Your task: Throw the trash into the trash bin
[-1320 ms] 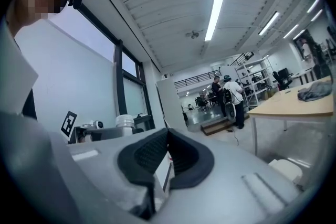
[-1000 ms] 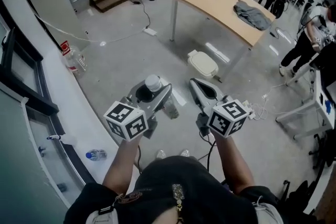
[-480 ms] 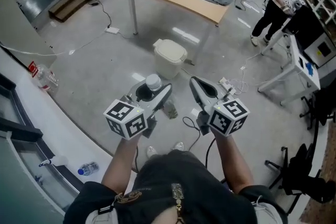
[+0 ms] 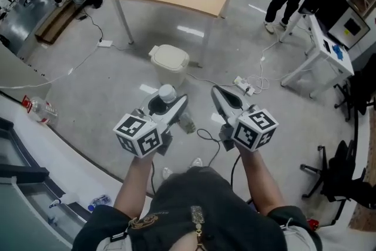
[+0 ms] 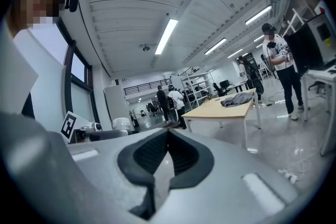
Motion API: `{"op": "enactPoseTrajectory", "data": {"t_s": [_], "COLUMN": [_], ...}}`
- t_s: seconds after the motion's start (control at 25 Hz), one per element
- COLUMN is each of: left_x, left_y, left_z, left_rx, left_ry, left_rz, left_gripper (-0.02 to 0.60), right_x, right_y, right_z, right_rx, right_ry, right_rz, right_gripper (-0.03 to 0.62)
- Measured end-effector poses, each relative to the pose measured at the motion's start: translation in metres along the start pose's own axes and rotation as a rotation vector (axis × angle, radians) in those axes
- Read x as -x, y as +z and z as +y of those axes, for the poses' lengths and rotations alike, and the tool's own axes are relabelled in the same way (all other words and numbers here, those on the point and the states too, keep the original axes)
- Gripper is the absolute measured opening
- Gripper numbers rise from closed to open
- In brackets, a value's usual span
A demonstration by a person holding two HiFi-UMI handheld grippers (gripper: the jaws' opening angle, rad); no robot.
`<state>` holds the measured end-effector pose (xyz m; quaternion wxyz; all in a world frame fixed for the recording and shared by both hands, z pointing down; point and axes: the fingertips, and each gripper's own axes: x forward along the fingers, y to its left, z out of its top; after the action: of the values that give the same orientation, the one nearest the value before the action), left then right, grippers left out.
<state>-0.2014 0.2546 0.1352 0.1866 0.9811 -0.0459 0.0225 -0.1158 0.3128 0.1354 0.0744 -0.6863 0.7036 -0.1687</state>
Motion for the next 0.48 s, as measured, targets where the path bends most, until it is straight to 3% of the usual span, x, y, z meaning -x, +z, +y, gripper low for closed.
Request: {"op": "enactPoseTrajectory", "data": {"t_s": [0.48], "left_x": [-0.077], "left_y": [-0.014], "left_z": [0.021], "left_rx": [-0.010], "left_ry": [0.075], "left_rz": [0.078], "left_gripper": [0.209], "right_x": [-0.017], "right_y": [-0.001], "right_z": [-0.101], "right_rx": [-0.082], "right_ry": [0.012], "right_rz": [0.019], "right_gripper": [0.002]}}
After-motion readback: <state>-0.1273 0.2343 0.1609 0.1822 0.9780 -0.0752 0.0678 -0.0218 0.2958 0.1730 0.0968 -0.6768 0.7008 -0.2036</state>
